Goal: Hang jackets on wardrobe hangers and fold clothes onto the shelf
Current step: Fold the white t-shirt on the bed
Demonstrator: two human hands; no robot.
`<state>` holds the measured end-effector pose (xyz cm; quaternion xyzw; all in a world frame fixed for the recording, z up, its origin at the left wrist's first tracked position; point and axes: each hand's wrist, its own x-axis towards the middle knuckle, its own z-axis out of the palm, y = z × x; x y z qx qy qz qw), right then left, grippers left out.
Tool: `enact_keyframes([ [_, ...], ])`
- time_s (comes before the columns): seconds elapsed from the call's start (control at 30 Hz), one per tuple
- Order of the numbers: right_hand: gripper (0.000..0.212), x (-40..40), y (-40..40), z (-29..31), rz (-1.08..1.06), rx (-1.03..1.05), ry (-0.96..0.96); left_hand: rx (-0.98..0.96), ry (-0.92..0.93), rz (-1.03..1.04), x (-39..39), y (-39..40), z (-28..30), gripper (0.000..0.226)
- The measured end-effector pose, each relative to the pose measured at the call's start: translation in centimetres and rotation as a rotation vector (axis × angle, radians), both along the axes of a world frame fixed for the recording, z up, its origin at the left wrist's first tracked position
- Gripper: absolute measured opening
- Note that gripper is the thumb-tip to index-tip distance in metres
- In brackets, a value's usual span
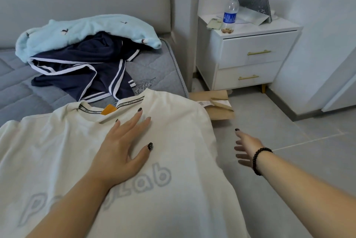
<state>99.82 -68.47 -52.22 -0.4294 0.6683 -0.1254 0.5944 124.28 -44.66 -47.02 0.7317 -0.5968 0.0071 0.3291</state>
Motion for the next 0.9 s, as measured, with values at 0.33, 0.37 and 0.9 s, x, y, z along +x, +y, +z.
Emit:
enact_keyframes([
  [0.33, 0.040, 1.9, 5.6, -3.6, -0.326, 0.272, -0.737, 0.238, -0.177, 0.048, -0.1, -0.4, 0.1, 0.056],
  [0.37, 0.034, 1.2, 5.4, -3.3, -0.477, 0.212, -0.764, 0.278, -0.246, 0.071, -0.3, -0.5, 0.2, 0.056],
  [0.9, 0.017, -2.2, 6.8, -0.7, -0.547, 0.245, -0.984, 0.412, -0.200, 0.113, -10.2, 2.8, 0.4, 0.061],
])
